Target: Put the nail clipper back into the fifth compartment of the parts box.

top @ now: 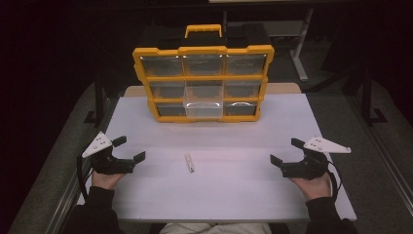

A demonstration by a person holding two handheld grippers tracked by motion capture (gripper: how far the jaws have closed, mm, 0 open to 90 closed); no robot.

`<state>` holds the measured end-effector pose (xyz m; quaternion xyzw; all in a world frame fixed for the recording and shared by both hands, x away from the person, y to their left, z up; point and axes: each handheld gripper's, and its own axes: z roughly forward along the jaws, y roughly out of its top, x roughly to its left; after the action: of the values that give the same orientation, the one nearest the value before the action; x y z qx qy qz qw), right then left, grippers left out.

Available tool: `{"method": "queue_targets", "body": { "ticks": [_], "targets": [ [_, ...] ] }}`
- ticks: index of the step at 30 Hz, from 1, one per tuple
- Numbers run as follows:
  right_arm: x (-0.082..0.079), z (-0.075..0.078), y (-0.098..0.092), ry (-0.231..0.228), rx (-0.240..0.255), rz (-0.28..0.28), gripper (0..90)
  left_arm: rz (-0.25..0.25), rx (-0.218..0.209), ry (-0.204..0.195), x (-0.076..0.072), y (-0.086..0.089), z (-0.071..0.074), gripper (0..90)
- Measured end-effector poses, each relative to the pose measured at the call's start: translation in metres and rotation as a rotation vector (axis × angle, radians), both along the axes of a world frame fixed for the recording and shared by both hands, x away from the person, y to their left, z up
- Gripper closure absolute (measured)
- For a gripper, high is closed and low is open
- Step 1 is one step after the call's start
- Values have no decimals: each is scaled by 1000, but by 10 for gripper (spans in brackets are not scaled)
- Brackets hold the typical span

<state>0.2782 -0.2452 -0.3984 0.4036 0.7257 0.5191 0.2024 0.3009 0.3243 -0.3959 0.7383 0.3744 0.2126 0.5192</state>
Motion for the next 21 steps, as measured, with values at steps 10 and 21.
{"method": "queue_targets", "body": {
  "ticks": [10, 21],
  "targets": [
    [-1, 6, 10, -3, 4, 30, 0, 3, -6, 8, 2, 1, -1, 0],
    [-1, 11, 23, -9, -23, 51, 0, 24, -2, 9, 2, 1, -2, 0]
  ]
}}
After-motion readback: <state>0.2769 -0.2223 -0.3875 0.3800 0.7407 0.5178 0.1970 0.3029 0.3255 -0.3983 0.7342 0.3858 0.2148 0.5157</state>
